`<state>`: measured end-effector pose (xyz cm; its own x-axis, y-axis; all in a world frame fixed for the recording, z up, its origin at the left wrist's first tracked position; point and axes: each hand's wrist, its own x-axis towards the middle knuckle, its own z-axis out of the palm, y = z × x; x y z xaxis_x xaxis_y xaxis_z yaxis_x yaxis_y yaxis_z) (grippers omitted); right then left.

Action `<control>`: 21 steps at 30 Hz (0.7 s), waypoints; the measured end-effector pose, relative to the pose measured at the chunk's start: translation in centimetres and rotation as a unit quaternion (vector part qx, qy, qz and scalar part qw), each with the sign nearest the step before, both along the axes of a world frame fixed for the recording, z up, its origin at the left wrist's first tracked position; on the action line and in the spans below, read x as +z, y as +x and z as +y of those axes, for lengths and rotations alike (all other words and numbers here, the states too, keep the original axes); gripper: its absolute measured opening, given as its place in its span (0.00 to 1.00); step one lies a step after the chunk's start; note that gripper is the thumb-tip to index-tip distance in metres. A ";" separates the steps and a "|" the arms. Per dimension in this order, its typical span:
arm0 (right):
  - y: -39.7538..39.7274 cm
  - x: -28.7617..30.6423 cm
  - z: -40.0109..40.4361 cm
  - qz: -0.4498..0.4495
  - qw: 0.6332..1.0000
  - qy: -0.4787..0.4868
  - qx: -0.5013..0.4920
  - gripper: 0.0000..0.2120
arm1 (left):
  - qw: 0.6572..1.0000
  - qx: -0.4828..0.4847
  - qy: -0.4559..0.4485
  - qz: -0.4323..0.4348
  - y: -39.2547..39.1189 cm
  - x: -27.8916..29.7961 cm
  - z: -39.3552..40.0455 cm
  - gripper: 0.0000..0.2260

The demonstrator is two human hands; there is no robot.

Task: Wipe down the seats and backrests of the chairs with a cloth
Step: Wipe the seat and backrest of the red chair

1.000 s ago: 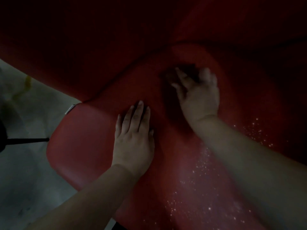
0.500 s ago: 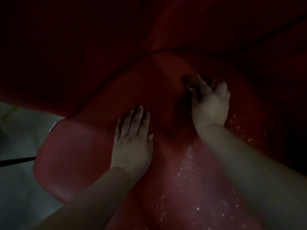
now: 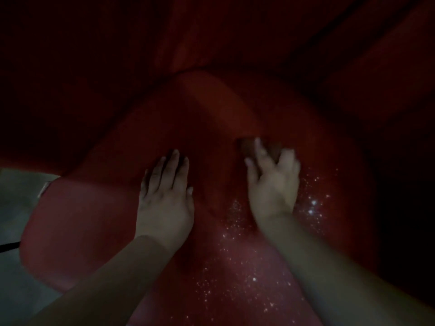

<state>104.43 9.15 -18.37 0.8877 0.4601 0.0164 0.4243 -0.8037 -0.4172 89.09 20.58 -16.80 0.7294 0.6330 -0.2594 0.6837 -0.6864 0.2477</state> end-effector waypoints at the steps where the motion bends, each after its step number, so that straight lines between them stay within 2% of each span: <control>1: -1.4 0.2 -0.7 0.008 0.999 0.004 0.040 0.21 | 1.000 -0.001 0.001 -0.001 0.2 0.2 -0.2 0.24; 3: -0.9 0.3 -0.7 0.008 0.994 -0.012 0.112 0.21 | 1.000 -0.009 0.001 -0.006 0.7 0.5 -0.7 0.24; 5: 2.5 0.3 0.2 -0.007 0.991 -0.038 0.129 0.21 | 1.000 -0.016 0.001 -0.012 1.2 0.6 -0.9 0.24; 6: 4.2 0.2 0.3 -0.009 0.992 -0.052 0.113 0.21 | 1.000 -0.018 0.002 -0.012 1.4 0.5 -0.9 0.24; 8: 6.3 -0.2 -0.4 0.004 0.998 -0.054 0.018 0.21 | 1.000 -0.019 0.007 -0.013 1.9 0.4 -1.0 0.24; 10: 4.8 -0.3 -1.8 0.012 0.997 -0.035 -0.074 0.21 | 1.000 -0.019 0.009 -0.011 2.5 0.4 -1.2 0.24; 11: 3.2 -0.2 -2.6 0.011 0.996 -0.031 -0.087 0.21 | 1.000 -0.019 0.008 -0.009 2.8 0.4 -1.3 0.25; 14: -1.1 0.2 -3.8 0.012 1.000 -0.015 -0.010 0.21 | 1.000 -0.025 0.009 -0.008 3.5 0.5 -1.9 0.25; 16: 0.1 0.2 -3.6 0.011 0.997 -0.021 0.067 0.21 | 0.999 -0.037 0.012 -0.007 3.7 0.5 -2.4 0.24; 18: 3.5 0.0 -3.1 0.007 0.996 -0.035 0.076 0.21 | 0.999 -0.050 0.015 -0.008 3.9 0.4 -2.6 0.24; 21: 6.6 -0.5 -3.9 0.031 0.997 -0.015 -0.068 0.21 | 0.998 -0.056 0.016 -0.006 4.1 0.0 -2.7 0.24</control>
